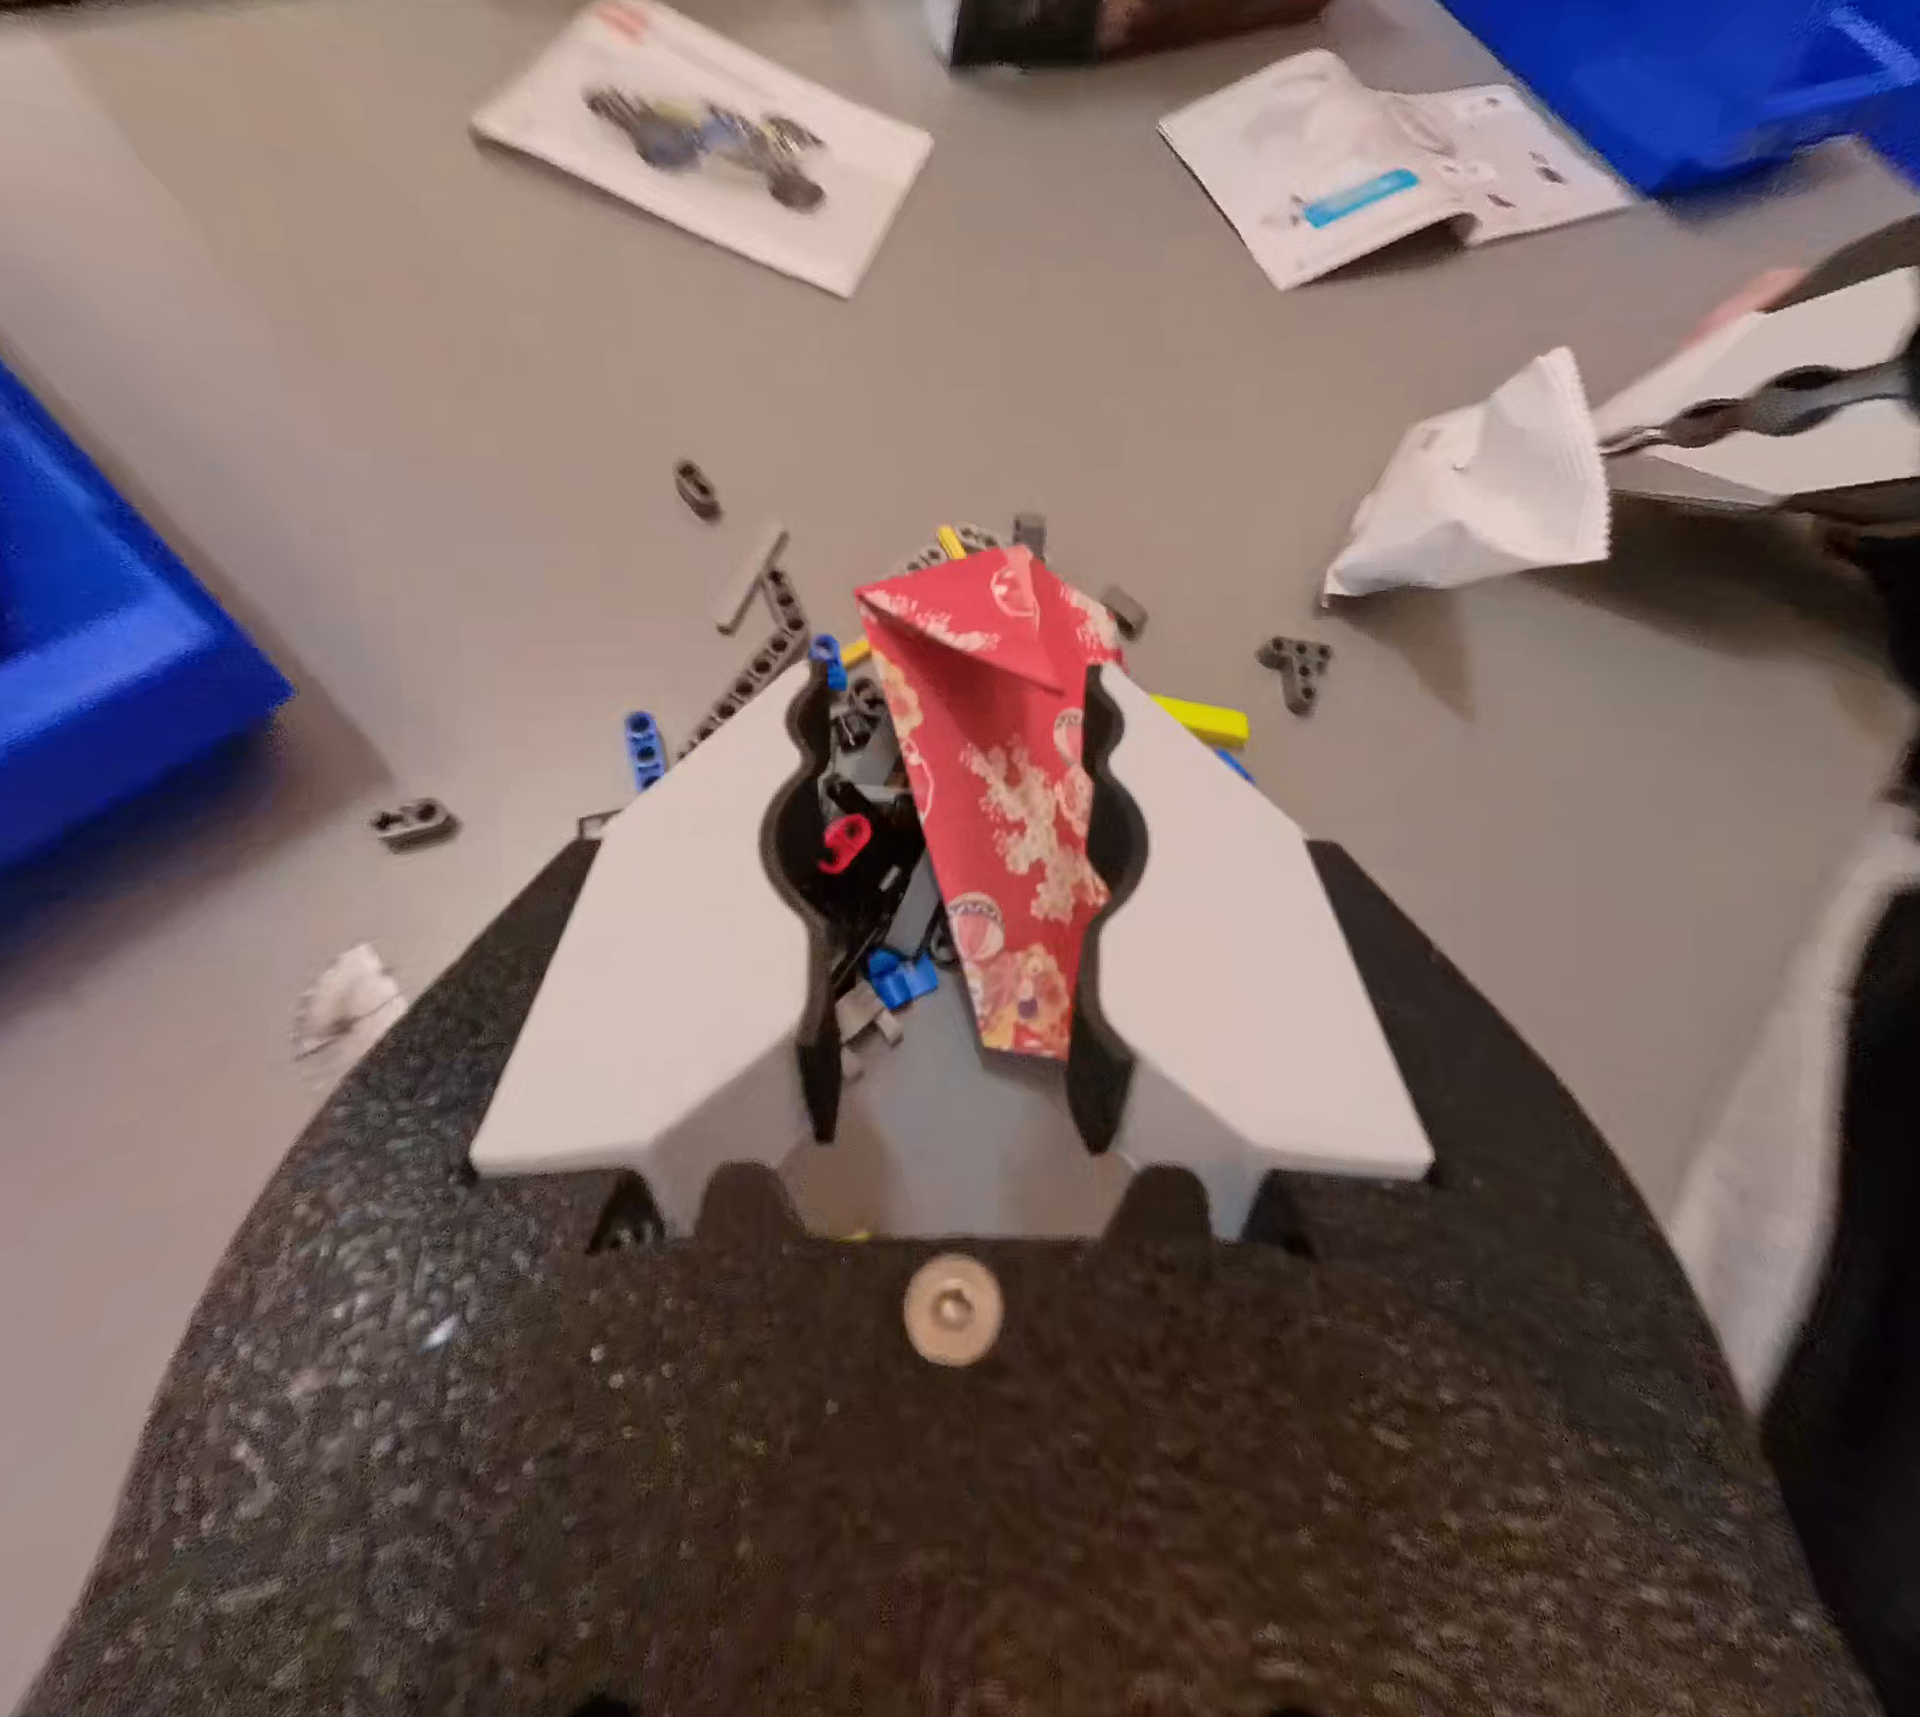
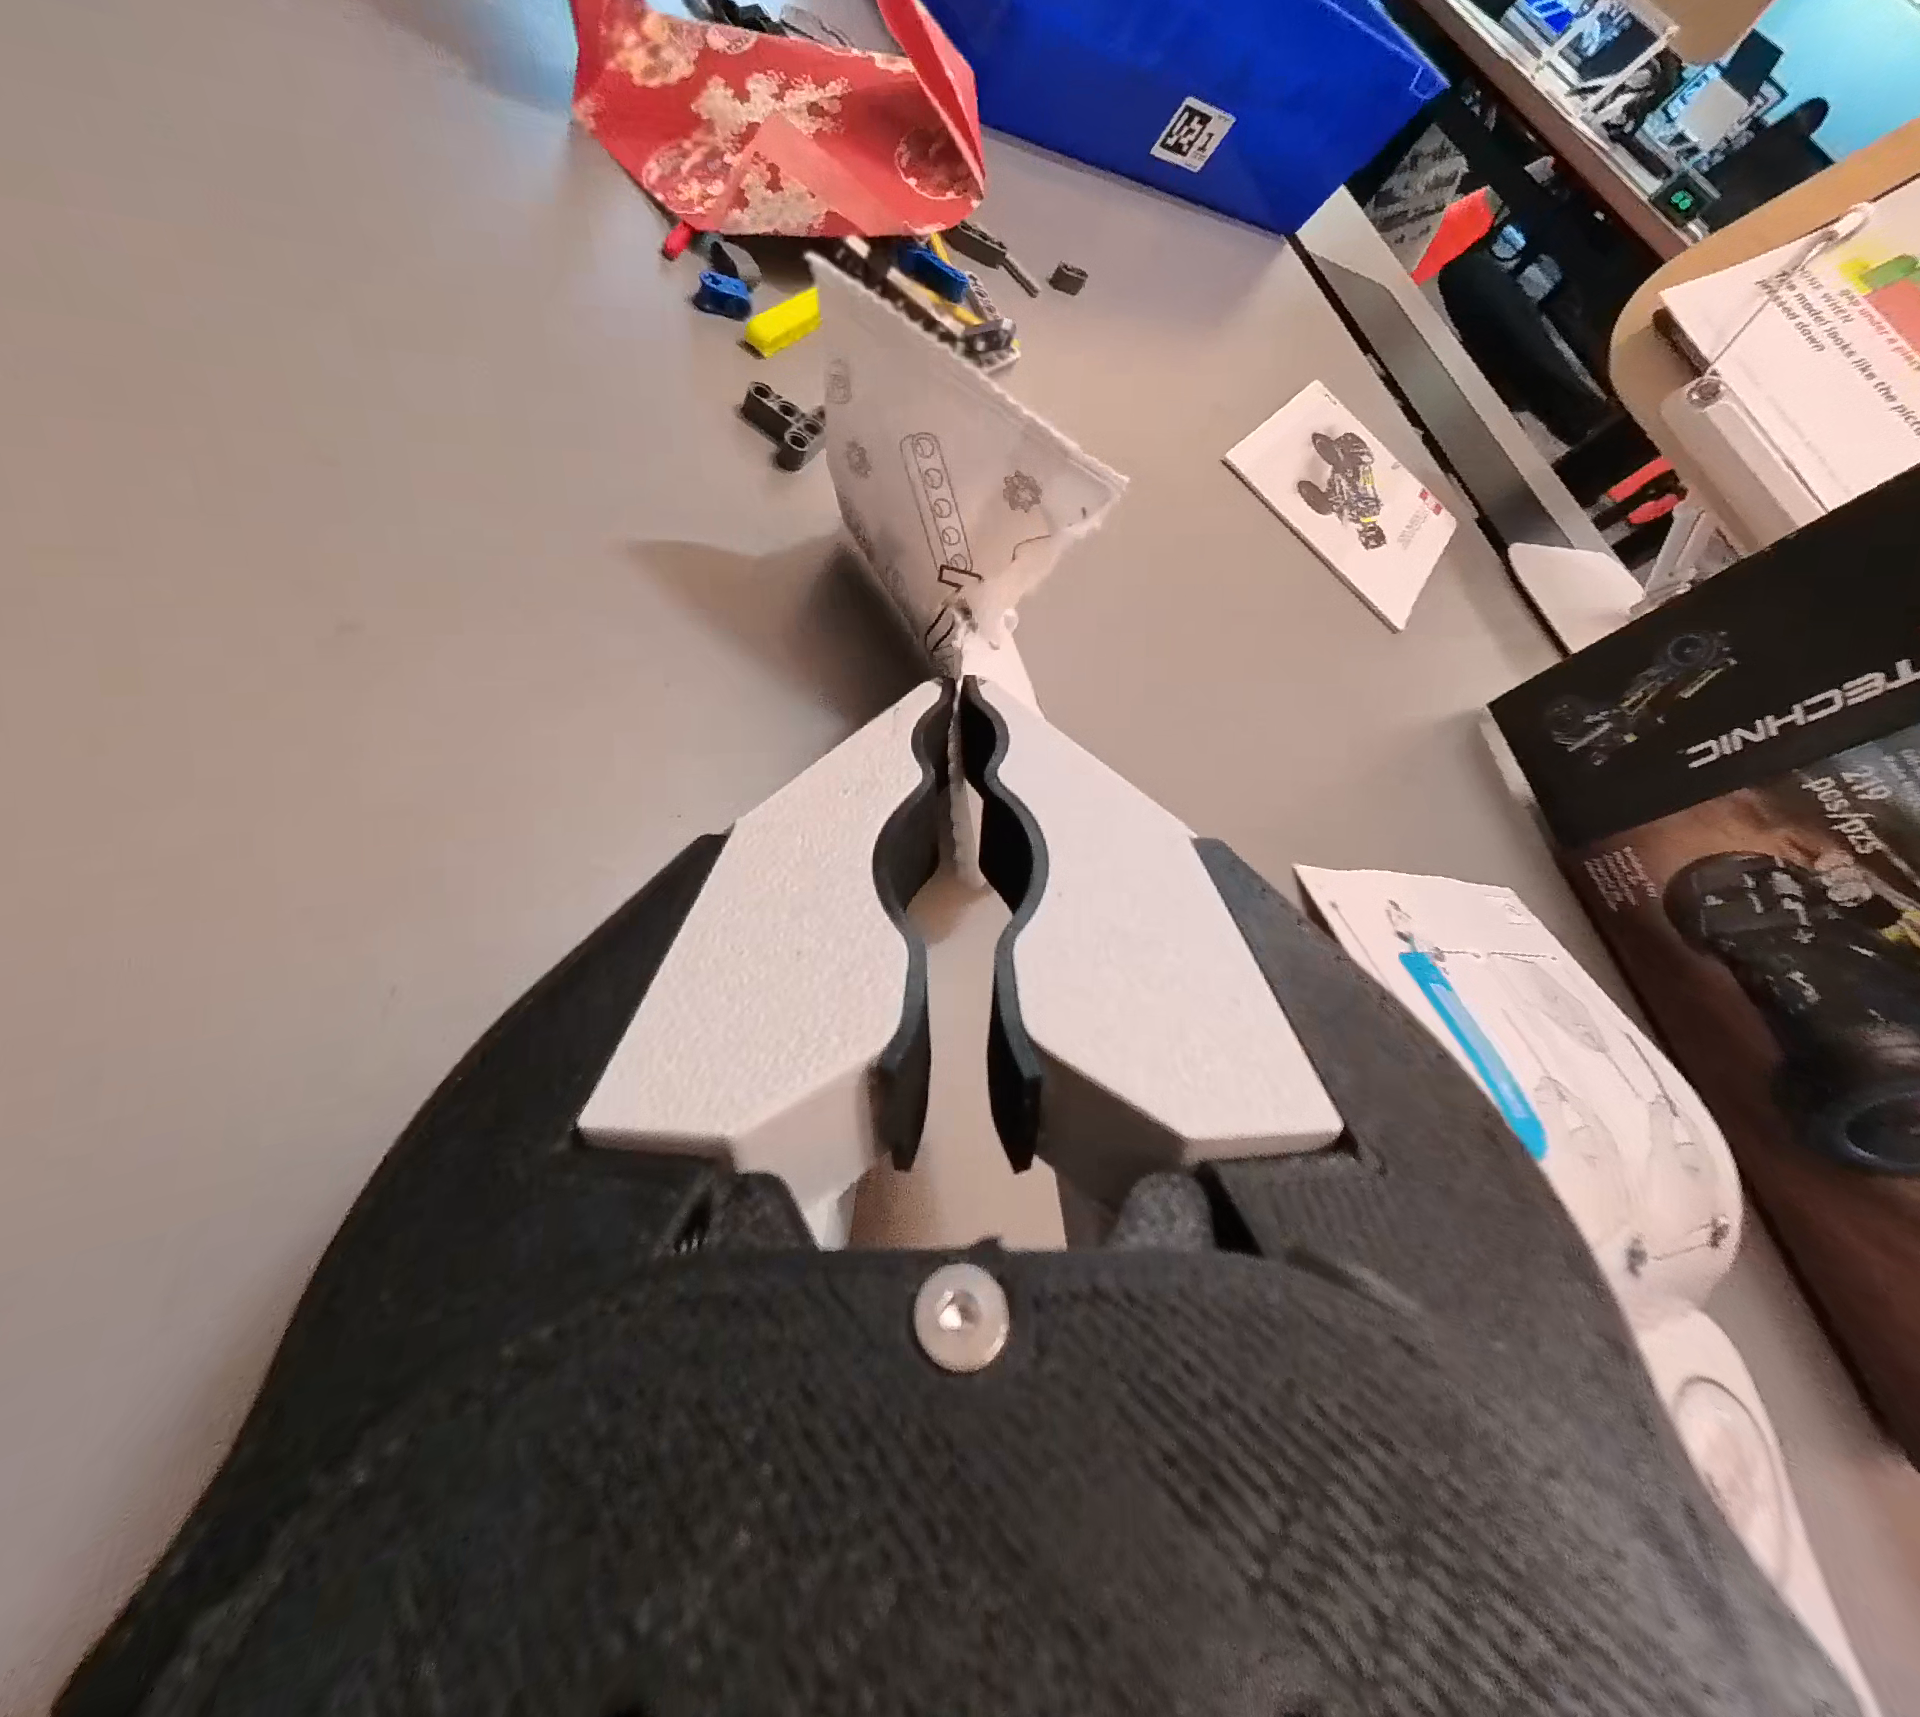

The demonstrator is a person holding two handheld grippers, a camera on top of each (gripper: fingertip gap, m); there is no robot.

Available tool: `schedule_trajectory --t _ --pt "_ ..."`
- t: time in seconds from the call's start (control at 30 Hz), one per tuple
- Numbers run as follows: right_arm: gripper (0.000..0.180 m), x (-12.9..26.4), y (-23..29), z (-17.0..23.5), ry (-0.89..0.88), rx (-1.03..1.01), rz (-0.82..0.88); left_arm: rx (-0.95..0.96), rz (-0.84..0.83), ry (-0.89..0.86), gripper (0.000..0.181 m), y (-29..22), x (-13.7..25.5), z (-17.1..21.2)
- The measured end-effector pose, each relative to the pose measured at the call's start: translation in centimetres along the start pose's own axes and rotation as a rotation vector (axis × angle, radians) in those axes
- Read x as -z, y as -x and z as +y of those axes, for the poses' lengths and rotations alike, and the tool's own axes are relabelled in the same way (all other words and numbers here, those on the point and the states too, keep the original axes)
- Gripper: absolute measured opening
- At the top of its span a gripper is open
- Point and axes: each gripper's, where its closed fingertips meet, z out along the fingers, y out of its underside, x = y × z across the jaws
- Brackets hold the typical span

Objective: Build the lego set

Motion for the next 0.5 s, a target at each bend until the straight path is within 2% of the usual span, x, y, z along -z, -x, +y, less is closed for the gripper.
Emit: schedule_trajectory --t 0.07,0.17,0.33,0.43,0.5 --pt "0.000 0.0 0.0 0.0 -0.004 0.000 0.003 0.064 0.104 0.067 0.042 1.0 -0.8 1.1" --pt "0.000 0.0 -0.2 0.0 -0.004 -0.001 0.009 0.107 0.227 0.173 0.032 1.1 -1.5 2.8" --pt "0.000 0.0 -0.2 0.2 0.001 0.005 0.008 0.049 0.275 0.238 0.026 1.2 -2.4 3.8" --pt "0.000 -0.1 -0.1 0.3 0.010 0.016 0.000 0.019 0.341 0.221 0.004 0.4 -2.5 3.4" --pt "0.000 -0.1 0.0 0.3 0.011 0.020 -0.001 0.014 0.373 0.220 0.000 0.0 -2.3 3.1"
